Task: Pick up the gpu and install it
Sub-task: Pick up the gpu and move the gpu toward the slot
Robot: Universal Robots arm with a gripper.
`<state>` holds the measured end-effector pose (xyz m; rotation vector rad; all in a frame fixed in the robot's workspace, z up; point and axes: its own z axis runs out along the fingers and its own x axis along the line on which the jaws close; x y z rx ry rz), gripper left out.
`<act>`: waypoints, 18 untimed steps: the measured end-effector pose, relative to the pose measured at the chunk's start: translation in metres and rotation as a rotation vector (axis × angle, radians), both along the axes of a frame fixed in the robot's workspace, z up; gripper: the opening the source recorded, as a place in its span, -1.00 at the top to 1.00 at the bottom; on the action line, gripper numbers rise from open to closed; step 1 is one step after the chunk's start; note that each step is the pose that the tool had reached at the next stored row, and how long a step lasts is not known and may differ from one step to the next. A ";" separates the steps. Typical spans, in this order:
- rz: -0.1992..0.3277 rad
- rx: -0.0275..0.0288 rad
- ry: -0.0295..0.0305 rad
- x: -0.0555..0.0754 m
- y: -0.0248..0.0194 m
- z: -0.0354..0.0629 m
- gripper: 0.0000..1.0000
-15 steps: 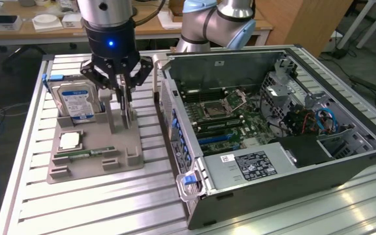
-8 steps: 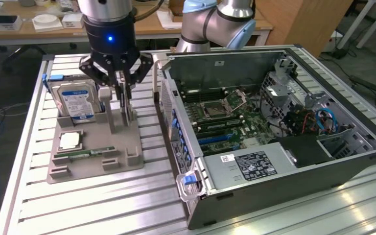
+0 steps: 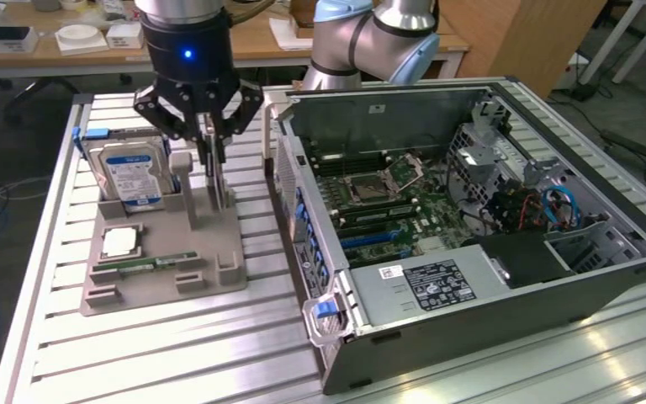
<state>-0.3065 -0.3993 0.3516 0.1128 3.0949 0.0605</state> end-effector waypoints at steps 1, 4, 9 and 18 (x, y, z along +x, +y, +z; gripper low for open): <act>0.000 0.0003 0.0000 0.000 0.0000 0.0021 0.47; 0.000 0.0008 0.0000 0.000 0.0000 0.0082 0.47; 0.000 0.0007 0.0000 0.000 0.0000 0.0157 0.47; 0.000 0.0008 0.0000 0.000 0.0000 0.0302 0.47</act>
